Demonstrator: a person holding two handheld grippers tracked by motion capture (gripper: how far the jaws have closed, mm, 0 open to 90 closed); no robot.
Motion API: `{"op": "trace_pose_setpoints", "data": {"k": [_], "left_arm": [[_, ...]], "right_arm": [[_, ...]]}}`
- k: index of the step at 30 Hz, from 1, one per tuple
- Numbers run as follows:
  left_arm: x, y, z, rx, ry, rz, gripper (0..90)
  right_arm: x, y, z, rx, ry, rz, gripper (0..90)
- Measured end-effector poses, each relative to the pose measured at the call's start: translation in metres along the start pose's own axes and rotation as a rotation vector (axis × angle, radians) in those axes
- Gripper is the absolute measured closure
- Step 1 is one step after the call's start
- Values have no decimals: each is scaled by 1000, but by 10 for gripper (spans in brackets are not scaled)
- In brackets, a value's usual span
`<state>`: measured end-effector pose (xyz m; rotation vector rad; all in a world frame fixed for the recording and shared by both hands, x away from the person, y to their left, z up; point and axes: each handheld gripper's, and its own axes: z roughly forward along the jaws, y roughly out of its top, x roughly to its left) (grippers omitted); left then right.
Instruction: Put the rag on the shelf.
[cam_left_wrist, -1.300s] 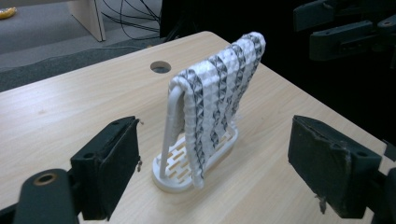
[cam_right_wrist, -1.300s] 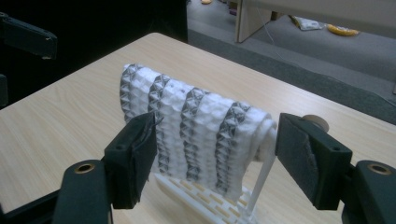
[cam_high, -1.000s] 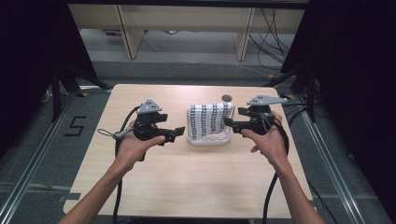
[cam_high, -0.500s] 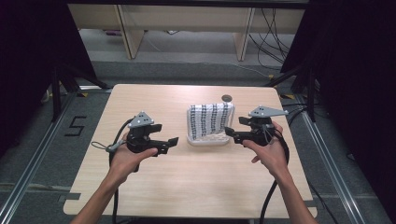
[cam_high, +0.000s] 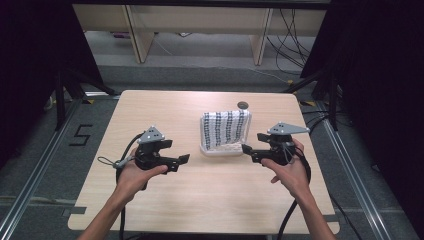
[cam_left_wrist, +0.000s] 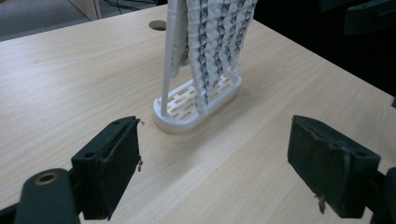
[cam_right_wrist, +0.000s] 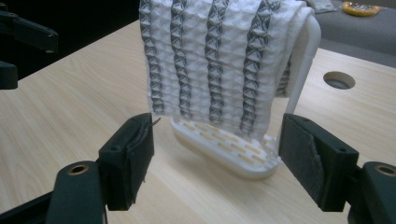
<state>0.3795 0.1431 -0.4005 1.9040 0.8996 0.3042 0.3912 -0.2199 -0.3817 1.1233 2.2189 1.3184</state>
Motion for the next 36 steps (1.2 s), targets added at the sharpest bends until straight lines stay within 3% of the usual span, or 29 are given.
{"op": "trace_pose_setpoints", "data": {"k": [1,3,8,13,16,17,21,22,25,29,30,35,36], "left_arm": [[-1,-2,1,4,3,4,162],[-2,-5,1,11,6,7,162],[-6,-14,1,16,3,21,162],[-8,-24,-3,23,1,36,162],[-9,-31,-3,34,-5,47,162],[-10,-34,-3,40,-1,43,162],[-12,-43,-1,52,-9,40,162],[-12,-45,0,62,-12,50,162],[-12,-50,1,62,-21,42,162],[-12,-57,1,84,-16,53,162],[-14,-58,2,66,-15,30,162],[-16,-65,-1,80,-35,51,162],[-18,-66,-1,64,-26,31,162]], "right_arm": [[1,-2,-2,9,1,16,278],[2,-5,-2,5,3,-2,278],[9,-16,-2,14,8,9,278],[13,-25,-2,27,5,-44,276],[17,-32,-1,48,14,-21,276],[16,-34,0,43,12,-41,276],[19,-42,2,54,12,-42,274],[22,-44,2,65,18,-20,273],[23,-51,3,68,18,-42,272],[25,-65,1,90,40,-15,270],[25,-69,1,93,50,-22,270],[27,-83,-3,121,51,-13,264],[29,-85,-3,118,59,-4,262]]}}
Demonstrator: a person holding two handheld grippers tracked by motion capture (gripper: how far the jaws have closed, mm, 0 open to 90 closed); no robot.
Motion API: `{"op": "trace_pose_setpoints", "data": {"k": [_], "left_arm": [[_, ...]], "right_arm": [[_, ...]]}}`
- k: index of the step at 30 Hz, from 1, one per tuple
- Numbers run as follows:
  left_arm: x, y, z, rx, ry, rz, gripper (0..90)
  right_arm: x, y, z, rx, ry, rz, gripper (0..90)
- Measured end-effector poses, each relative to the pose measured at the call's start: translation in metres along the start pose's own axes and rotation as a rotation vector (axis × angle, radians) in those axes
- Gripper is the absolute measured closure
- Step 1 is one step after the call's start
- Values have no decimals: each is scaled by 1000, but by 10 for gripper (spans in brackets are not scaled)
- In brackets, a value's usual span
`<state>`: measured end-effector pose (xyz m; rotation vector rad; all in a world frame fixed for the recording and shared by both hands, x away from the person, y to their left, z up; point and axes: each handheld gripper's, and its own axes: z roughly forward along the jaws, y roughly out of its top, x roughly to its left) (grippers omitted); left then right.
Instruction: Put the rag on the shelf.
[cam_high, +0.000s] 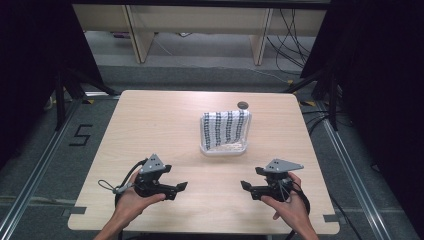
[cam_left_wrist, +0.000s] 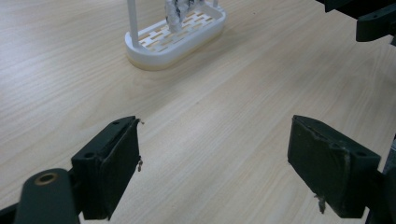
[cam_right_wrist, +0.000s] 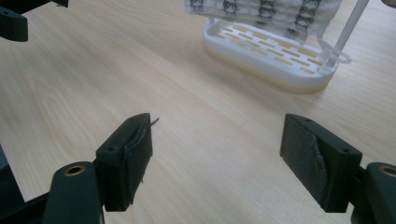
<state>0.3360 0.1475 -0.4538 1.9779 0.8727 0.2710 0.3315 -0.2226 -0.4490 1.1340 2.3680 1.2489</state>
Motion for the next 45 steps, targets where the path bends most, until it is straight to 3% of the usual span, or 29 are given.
{"op": "trace_pose_setpoints", "data": {"k": [1,2,3,5,7,15,16,18,19,20,21,23,24,26,29,33,35,39,45], "left_arm": [[0,-1,-1,4,-3,4,162],[-1,-2,-1,4,0,4,162],[-2,-4,-1,8,-2,4,162],[-3,-7,0,6,-9,4,162],[-4,-11,0,15,-14,5,162],[-8,-29,-3,36,-20,5,162],[-9,-31,-4,40,-9,5,162],[-10,-34,-6,43,-3,11,162],[-10,-36,-7,55,1,26,162],[-11,-38,-7,44,2,14,162],[-11,-40,-9,71,2,39,162],[-13,-44,-9,68,7,40,162],[-12,-46,-10,86,5,60,162],[-15,-51,-10,71,6,33,162],[-15,-56,-14,96,19,61,162],[-17,-62,-16,87,28,47,162],[-15,-64,-18,105,41,64,162],[-16,-65,-17,88,40,38,162],[-14,-65,-17,104,40,58,162]], "right_arm": [[-2,-1,0,-5,9,-19,261],[2,-3,-2,10,-5,13,255],[0,-4,-2,-2,-9,-24,251],[3,-7,-3,12,-7,1,248],[3,-9,-3,16,-8,-23,243],[6,-22,-3,39,-15,-23,242],[8,-24,-3,50,-12,0,242],[6,-27,-2,50,-14,-28,240],[6,-28,-1,55,-5,-29,236],[8,-30,0,66,0,-12,230],[8,-31,-1,77,-8,-25,223],[10,-33,0,80,-11,-44,213],[11,-35,0,81,-17,-45,210],[12,-37,-2,93,-23,-57,208],[12,-40,-2,89,-12,-50,205],[14,-45,-2,90,-16,-37,203],[14,-48,-2,97,-22,-50,203],[15,-51,-2,98,-24,-53,198],[15,-52,-2,98,-32,-55,196]]}}
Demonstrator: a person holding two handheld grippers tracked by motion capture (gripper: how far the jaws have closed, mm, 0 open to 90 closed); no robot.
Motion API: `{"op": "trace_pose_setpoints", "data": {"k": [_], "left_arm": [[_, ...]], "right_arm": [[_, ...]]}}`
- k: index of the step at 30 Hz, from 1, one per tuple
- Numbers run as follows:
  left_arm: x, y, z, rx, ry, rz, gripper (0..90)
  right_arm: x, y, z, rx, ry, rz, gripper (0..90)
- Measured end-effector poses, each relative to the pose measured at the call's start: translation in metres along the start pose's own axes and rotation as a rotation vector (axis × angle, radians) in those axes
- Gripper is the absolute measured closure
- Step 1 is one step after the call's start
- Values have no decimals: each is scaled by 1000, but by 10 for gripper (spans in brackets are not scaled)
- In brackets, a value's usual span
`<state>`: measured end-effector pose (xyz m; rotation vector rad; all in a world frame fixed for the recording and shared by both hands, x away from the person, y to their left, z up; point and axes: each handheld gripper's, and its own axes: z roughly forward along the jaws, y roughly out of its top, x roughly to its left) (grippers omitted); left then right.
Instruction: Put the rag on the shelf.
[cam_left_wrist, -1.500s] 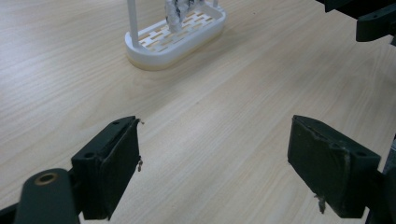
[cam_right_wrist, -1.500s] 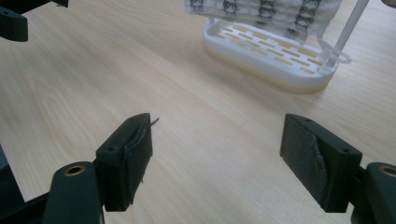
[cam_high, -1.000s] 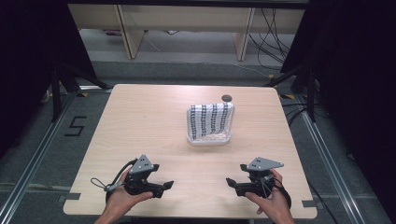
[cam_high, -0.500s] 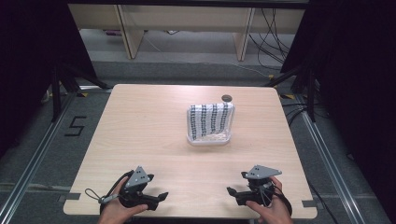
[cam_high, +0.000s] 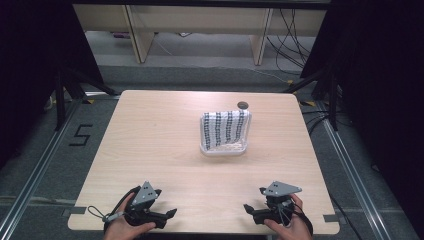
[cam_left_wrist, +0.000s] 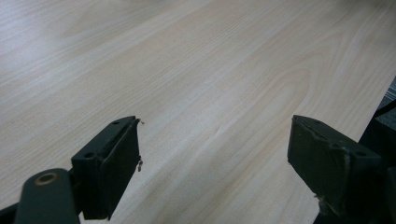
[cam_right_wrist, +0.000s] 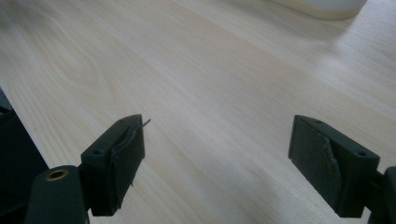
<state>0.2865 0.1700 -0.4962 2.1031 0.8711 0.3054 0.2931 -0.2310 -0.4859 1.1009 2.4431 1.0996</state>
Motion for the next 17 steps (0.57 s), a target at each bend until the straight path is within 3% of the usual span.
{"op": "trace_pose_setpoints", "data": {"k": [1,6,9,13,15,16,17], "left_arm": [[1,0,0,4,5,1,162],[-1,-1,2,-8,-4,-18,162],[1,-1,1,16,8,3,163],[2,-1,1,16,14,10,164],[1,-2,3,-2,11,-7,164],[2,-2,2,12,19,-9,164],[3,-1,2,7,15,12,164]], "right_arm": [[-1,0,1,-6,-9,-18,196],[0,0,1,-1,-4,-5,195],[-1,0,2,-1,-4,-18,195],[-1,0,1,-2,0,2,195],[-2,-1,1,-7,-11,-5,194],[-2,-1,1,-3,-3,-1,194],[-3,-1,3,-9,3,-18,194]]}}
